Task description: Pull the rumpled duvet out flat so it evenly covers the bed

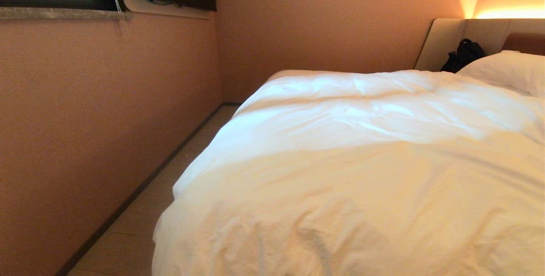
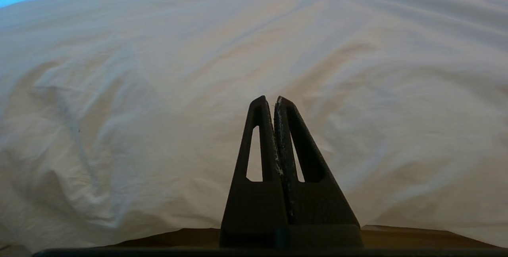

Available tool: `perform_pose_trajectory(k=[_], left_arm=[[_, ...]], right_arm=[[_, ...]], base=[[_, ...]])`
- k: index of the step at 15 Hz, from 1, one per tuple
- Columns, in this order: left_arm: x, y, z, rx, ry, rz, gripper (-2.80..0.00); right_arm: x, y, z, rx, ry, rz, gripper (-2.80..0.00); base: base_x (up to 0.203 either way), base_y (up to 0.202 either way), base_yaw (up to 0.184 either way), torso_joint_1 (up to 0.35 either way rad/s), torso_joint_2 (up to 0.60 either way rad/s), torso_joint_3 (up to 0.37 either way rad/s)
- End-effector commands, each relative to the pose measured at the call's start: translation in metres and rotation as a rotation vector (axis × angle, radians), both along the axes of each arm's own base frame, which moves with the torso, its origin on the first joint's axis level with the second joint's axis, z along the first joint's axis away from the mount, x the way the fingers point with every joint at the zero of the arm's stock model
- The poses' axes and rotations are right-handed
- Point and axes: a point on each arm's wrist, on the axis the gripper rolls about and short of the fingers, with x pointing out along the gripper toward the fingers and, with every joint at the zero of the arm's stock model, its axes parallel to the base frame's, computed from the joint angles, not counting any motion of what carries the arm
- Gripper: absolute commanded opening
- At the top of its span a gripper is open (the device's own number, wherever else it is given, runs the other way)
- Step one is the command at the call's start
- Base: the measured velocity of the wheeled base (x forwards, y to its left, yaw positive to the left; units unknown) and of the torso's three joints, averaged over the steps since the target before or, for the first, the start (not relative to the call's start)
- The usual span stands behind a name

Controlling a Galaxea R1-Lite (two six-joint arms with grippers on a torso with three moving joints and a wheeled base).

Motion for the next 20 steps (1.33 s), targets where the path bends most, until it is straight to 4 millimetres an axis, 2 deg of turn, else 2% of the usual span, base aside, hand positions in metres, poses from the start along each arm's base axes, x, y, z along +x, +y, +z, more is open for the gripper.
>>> perform_pose_trajectory(k=[1, 2, 3, 6, 9, 20], left_arm=[[0.002, -0.001, 0.002, -0.038, -0.034, -0.007, 0.00], [0.003, -0.001, 0.004, -0.060, -0.064, -0.012, 0.00], [0.004, -0.001, 0.006, -0.079, -0.089, -0.019, -2.80], [0.013, -0.003, 0.007, -0.119, -0.216, -0.031, -2.80], [0.024, -0.006, -0.010, -0.122, -0.277, -0.034, -2.80], [0.034, -0.008, -0.048, -0.122, -0.220, -0.073, -2.80]], right_arm=[[0.000, 0.000, 0.000, 0.000, 0.000, -0.001, -2.80], [0.000, 0.000, 0.000, 0.000, 0.000, -0.001, -2.80], [0.000, 0.000, 0.000, 0.000, 0.000, 0.000, -2.80], [0.000, 0.000, 0.000, 0.000, 0.000, 0.000, -2.80], [0.000, 0.000, 0.000, 0.000, -0.001, 0.000, -2.80], [0.000, 0.000, 0.000, 0.000, 0.000, 0.000, -2.80]], base=[[0.000, 0.000, 0.000, 0.000, 0.00, 0.000], [0.000, 0.000, 0.000, 0.000, 0.00, 0.000], [0.000, 0.000, 0.000, 0.000, 0.00, 0.000], [0.000, 0.000, 0.000, 0.000, 0.00, 0.000], [0.000, 0.000, 0.000, 0.000, 0.00, 0.000], [0.000, 0.000, 0.000, 0.000, 0.00, 0.000]])
